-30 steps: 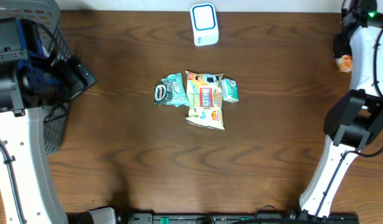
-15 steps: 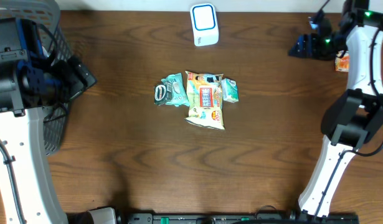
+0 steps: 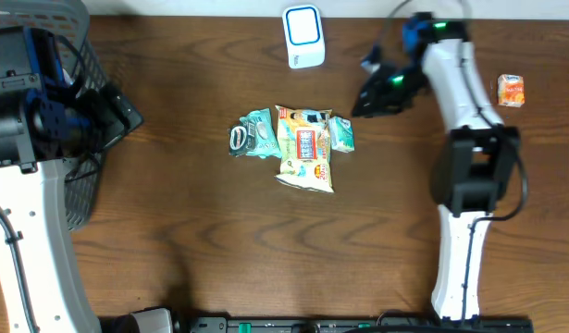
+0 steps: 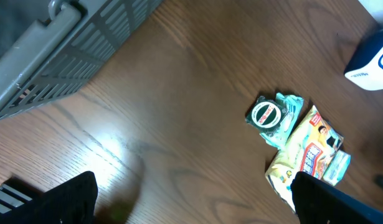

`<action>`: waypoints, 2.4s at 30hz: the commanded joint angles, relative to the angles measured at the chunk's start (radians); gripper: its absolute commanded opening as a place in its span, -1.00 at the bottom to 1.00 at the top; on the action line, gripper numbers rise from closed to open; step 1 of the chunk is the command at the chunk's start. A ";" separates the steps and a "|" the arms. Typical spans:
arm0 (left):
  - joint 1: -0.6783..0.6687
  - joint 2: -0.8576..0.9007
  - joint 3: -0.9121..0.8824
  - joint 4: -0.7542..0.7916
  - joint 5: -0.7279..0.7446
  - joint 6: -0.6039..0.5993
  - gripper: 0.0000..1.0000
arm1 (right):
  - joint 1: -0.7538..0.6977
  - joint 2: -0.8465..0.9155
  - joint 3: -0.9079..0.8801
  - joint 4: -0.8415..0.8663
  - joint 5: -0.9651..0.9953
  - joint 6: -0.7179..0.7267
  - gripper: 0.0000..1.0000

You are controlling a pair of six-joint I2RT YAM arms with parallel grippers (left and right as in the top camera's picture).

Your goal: Scan the item barcode

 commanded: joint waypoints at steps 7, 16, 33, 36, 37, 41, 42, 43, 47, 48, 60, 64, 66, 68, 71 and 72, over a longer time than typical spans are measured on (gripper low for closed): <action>0.005 -0.002 0.005 -0.002 -0.007 0.009 0.95 | 0.245 -0.021 -0.009 0.088 0.505 0.280 -0.02; 0.005 -0.002 0.005 -0.002 -0.007 0.009 0.95 | 0.382 -0.021 -0.085 0.069 0.834 0.443 -0.17; 0.005 -0.002 0.005 -0.002 -0.007 0.009 0.95 | 0.183 -0.110 -0.066 0.092 0.272 0.191 -0.98; 0.005 -0.002 0.005 -0.002 -0.007 0.009 0.96 | 0.093 -0.113 -0.067 0.077 -0.028 0.073 -0.98; 0.005 -0.002 0.005 -0.002 -0.007 0.009 0.96 | 0.056 -0.106 -0.072 0.062 -0.127 0.023 -0.98; 0.005 -0.002 0.005 -0.002 -0.007 0.009 0.96 | -0.040 -0.080 -0.119 0.003 -0.266 -0.104 -0.98; 0.005 -0.002 0.005 -0.002 -0.007 0.009 0.95 | -0.061 -0.079 -0.159 0.008 -0.286 -0.126 -0.98; 0.005 -0.002 0.005 -0.002 -0.007 0.009 0.95 | -0.075 -0.078 -0.192 0.016 -0.292 -0.132 -0.98; 0.005 -0.002 0.005 -0.002 -0.007 0.009 0.96 | -0.136 -0.078 -0.332 0.078 -0.286 -0.131 -0.96; 0.005 -0.002 0.005 -0.002 -0.007 0.009 0.96 | -0.153 -0.078 -0.361 0.098 -0.285 -0.131 -0.94; 0.005 -0.002 0.005 -0.002 -0.007 0.009 0.96 | -0.319 -0.079 -0.288 -0.005 0.095 0.064 0.08; 0.005 -0.002 0.005 -0.002 -0.007 0.009 0.95 | -0.313 -0.079 -0.222 -0.087 0.096 0.045 0.08; 0.005 -0.002 0.005 -0.002 -0.007 0.009 0.96 | -0.299 -0.079 -0.223 -0.092 0.096 0.012 0.09; 0.005 -0.002 0.005 -0.002 -0.007 0.009 0.96 | -0.285 -0.079 -0.236 -0.061 0.099 0.006 0.08; 0.005 -0.002 0.005 -0.002 -0.007 0.009 0.96 | -0.259 -0.079 -0.262 0.000 0.100 0.013 0.07; 0.005 -0.002 0.005 -0.002 -0.007 0.009 0.96 | -0.253 -0.079 -0.274 0.016 0.100 0.024 0.08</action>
